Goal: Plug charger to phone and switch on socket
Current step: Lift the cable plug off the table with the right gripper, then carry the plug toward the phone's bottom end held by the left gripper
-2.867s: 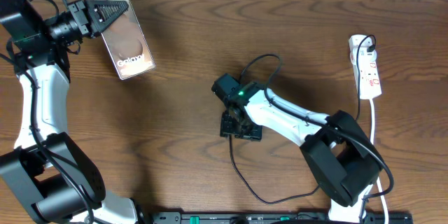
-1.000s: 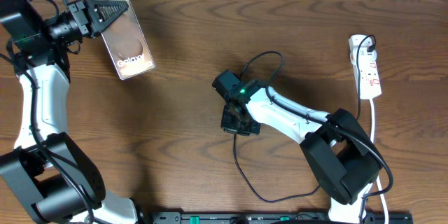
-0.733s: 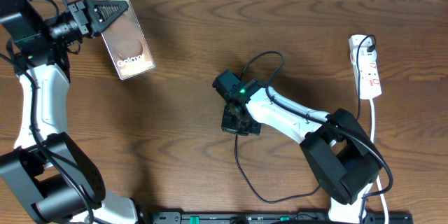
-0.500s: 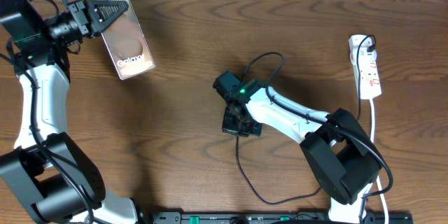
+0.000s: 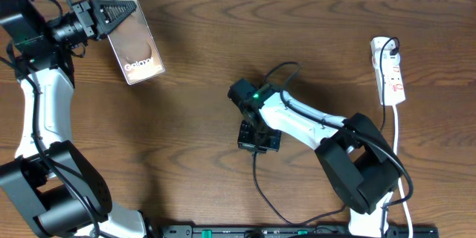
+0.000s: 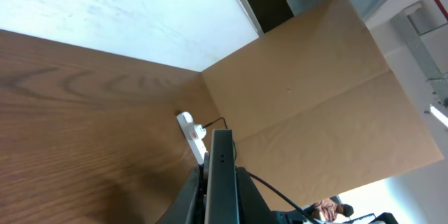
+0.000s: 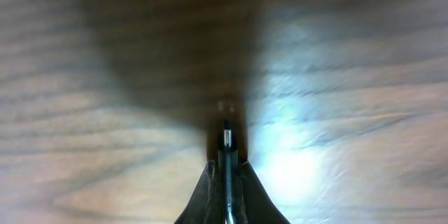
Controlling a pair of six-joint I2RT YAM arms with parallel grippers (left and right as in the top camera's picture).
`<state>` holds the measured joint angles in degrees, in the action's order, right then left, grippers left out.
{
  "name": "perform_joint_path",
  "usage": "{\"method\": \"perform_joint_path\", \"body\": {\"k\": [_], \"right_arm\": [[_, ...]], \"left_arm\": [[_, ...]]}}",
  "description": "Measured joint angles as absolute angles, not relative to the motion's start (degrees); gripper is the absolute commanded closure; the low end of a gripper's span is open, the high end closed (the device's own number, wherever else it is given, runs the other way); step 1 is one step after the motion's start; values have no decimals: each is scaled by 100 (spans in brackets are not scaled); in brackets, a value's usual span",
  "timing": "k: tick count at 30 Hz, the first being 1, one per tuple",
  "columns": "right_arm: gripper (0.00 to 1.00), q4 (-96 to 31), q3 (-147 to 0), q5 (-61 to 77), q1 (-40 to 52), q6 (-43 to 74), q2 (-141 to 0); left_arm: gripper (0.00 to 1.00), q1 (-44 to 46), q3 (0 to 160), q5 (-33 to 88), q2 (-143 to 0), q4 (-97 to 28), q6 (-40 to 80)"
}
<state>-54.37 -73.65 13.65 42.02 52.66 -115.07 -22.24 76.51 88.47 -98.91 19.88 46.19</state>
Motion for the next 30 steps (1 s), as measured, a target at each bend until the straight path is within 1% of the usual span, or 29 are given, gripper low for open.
{"method": "perform_joint_path", "body": {"k": [6, 14, 18, 21, 24, 28, 30], "right_arm": [[99, -5465, -7459, 1984, 4200, 5129, -11664], [99, -5454, -7463, 2259, 4163, 5072, -11716], [99, -5369, -7550, 2366, 4110, 4853, -11769], [99, -5035, -7815, 2320, 4073, 4375, -11858], [99, -4711, -8193, 2392, 4025, 3507, -11959], [99, -4436, -8910, 3116, 4012, 2165, -11963], [99, -4362, -9177, 3457, 4027, 1704, -11963]], "left_arm": [[92, -2224, 7651, 8847, -9891, 1988, 4619], [93, -2224, 7651, 8847, -9891, 1988, 4619], [93, -2224, 7651, 8847, -9891, 1988, 4619], [93, -2224, 7651, 8847, -9891, 1990, 4619], [93, -2224, 7651, 8844, -9891, 1988, 4619], [93, -2224, 7651, 8847, -9891, 1988, 4619], [93, -2224, 7651, 8847, -9891, 1988, 4619]]}}
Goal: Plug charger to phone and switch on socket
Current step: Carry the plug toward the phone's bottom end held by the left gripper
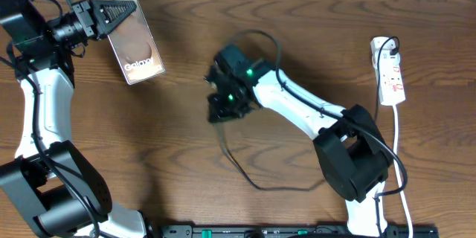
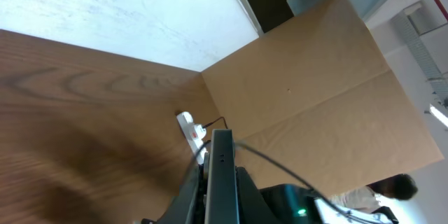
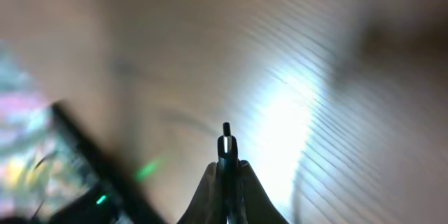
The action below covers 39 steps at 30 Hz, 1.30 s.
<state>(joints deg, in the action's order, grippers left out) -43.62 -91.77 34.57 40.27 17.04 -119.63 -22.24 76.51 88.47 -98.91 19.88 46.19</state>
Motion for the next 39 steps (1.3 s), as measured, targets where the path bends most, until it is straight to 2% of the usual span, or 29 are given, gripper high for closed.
{"method": "perform_joint_path", "body": {"k": [7, 16, 25, 39], "right_arm": [[99, -4018, -9450, 5033, 4112, 298, -11963], [99, -3579, -9450, 6351, 4115, -395, -11963], [99, -3122, -9450, 6862, 3964, -311, -11963], [99, -1629, -9450, 7091, 3804, 840, -11963]], "left_arm": [[93, -2224, 7651, 8847, -9891, 1990, 4619], [93, -2224, 7651, 8847, -9891, 1990, 4617], [93, -2224, 7651, 8847, -9891, 1990, 4604], [93, -2038, 7651, 8838, -9891, 1990, 4602]]}}
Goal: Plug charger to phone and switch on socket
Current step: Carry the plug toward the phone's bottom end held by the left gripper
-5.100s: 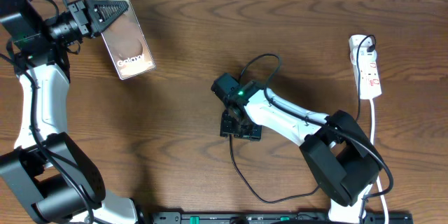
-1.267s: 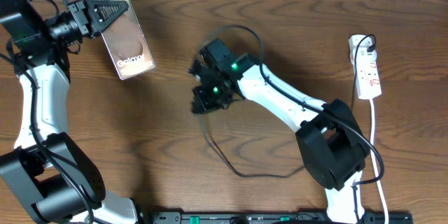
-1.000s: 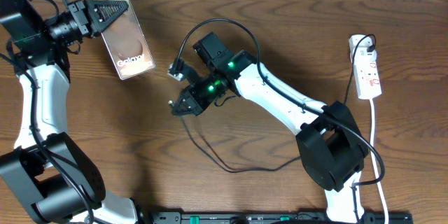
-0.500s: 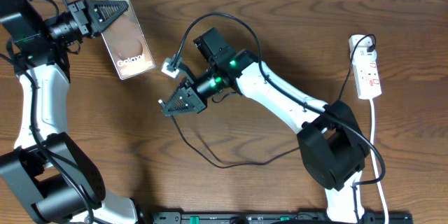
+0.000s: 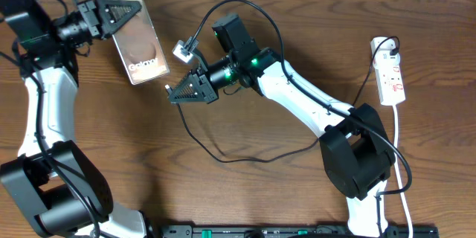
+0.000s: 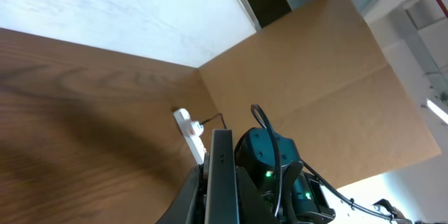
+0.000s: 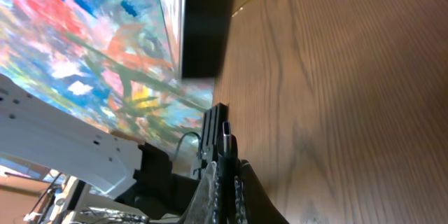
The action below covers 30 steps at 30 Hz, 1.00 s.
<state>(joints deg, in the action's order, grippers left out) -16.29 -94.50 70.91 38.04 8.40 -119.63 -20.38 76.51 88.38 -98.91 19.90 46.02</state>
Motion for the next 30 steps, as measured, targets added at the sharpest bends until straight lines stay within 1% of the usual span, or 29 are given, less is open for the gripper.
{"method": "perform_joint_path", "body": {"k": [12, 22, 27, 30], "right_arm": [[99, -729, -9450, 7540, 3798, 1282, -11963], [99, -467, -9448, 7762, 3531, 1247, -11966], [99, 148, -9456, 8326, 3288, 1214, -12206], [99, 617, -9452, 8562, 3216, 1441, -12545]], "left_arm": [[93, -1929, 7651, 8739, -9891, 1990, 4602], [93, -1964, 7651, 8357, -9891, 2193, 4606], [93, -2156, 7651, 8315, -9891, 2307, 4648], [93, -2235, 7651, 8298, -9891, 2309, 4648]]}}
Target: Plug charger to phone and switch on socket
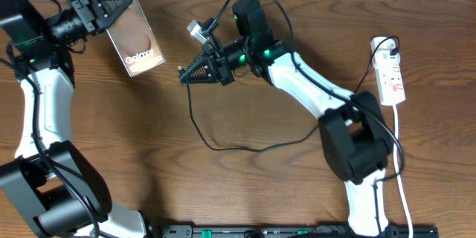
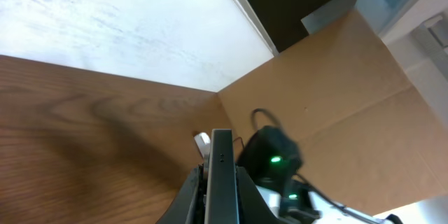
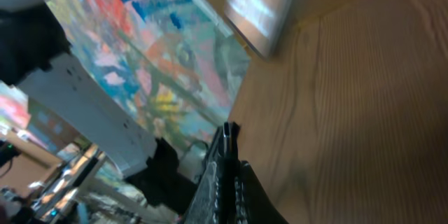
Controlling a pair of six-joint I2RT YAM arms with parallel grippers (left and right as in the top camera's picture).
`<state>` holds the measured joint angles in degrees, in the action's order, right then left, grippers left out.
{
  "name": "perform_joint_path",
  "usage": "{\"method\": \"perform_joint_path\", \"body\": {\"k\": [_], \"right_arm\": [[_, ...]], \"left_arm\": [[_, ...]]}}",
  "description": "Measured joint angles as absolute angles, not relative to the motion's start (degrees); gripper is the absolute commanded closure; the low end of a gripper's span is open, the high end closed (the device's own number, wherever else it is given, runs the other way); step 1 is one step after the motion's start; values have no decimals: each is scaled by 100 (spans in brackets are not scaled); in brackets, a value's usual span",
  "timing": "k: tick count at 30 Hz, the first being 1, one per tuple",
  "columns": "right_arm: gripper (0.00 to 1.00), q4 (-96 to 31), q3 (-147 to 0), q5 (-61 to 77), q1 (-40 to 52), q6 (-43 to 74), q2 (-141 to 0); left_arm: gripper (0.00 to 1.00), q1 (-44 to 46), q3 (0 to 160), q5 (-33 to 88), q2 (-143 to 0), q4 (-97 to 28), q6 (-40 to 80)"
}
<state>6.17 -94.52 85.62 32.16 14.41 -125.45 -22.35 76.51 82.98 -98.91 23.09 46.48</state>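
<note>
A rose-gold phone [image 1: 135, 41] hangs tilted above the table at the far left, with my left gripper [image 1: 128, 1] shut on its upper end. The left wrist view shows it edge-on as the phone [image 2: 222, 171] between the fingers. My right gripper [image 1: 182, 75] points left, a short way right of the phone's lower end, shut on the charger plug [image 3: 227, 134]. From it the black cable [image 1: 223, 145] loops over the table. In the right wrist view the phone [image 3: 262, 10] is a blur ahead of the plug. At the far right lies the white socket strip [image 1: 390, 71].
The strip's own white lead [image 1: 399, 156] runs down the right edge toward the front. The right arm [image 2: 273, 161] with its green light shows ahead of the left gripper, and the socket strip [image 2: 203, 140] behind it. Bare brown wood lies between the arms.
My right gripper has moved a little back and to the right, still pointing left with the plug. The phone has shifted slightly back and left in the left gripper.
My right gripper was down on the table's middle, shut on the charger plug. It then stood further left with the plug off the table. Then it lay level, aimed left near the phone's lower end, and now a little further back. The left gripper held the phone throughout.
</note>
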Motion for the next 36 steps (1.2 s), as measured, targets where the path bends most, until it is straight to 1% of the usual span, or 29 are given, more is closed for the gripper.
{"method": "perform_joint_path", "body": {"k": [3, 8, 21, 28, 36], "right_arm": [[99, 934, -9441, 8641, 3242, 1647, -12787], [99, 1592, -9426, 8768, 3411, 1916, -12811], [99, 1817, -9424, 8812, 3535, 2174, -12811], [99, 2346, -9424, 8807, 3535, 2460, -12811], [99, 2388, -9424, 8742, 3533, 2598, -12811]], "left_arm": [[93, -2239, 7651, 8276, -9891, 2309, 4648], [93, -2158, 7651, 8256, -9891, 2314, 4648], [93, -2003, 7651, 8256, -9891, 2314, 4648], [93, -1804, 7651, 8254, -9891, 2318, 4648], [93, -1769, 7651, 8254, -9891, 2316, 4650]]}}
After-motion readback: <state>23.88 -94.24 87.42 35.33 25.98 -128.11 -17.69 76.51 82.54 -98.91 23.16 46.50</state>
